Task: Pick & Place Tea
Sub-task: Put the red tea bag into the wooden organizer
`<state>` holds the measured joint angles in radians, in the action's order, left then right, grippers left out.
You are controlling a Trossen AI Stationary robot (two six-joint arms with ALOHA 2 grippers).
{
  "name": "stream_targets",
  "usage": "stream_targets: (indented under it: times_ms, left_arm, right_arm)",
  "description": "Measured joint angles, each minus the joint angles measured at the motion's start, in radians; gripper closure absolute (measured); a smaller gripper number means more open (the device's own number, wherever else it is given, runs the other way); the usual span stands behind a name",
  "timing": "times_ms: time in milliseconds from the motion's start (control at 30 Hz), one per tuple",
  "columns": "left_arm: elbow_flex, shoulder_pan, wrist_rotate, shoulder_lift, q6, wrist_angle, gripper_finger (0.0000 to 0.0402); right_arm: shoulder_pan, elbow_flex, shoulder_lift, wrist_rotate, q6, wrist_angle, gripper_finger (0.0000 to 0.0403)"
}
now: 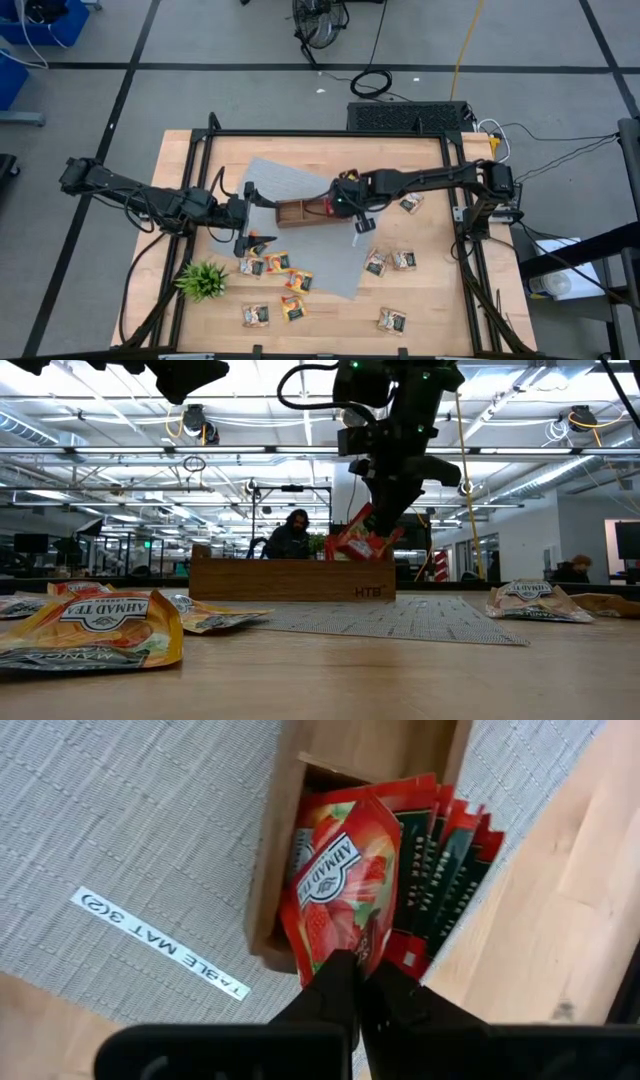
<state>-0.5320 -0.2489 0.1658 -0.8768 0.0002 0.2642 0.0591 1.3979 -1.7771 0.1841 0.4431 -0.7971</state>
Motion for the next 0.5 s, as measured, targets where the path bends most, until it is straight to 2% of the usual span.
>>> stream_targets:
  times_ms: [333,500]
  left_arm:
    - [0.000,0.000,0.000,0.000,-0.006,0.002,0.0011]
    - [0.000,0.000,0.000,0.000,-0.010,0.003,0.0011]
  right_arm:
    - [-0.030,0.000,-0.009,-0.005,-0.001,-0.001,0.0403]
    - [-0.028,0.000,-0.050,-0.053,0.000,0.015,0.0403]
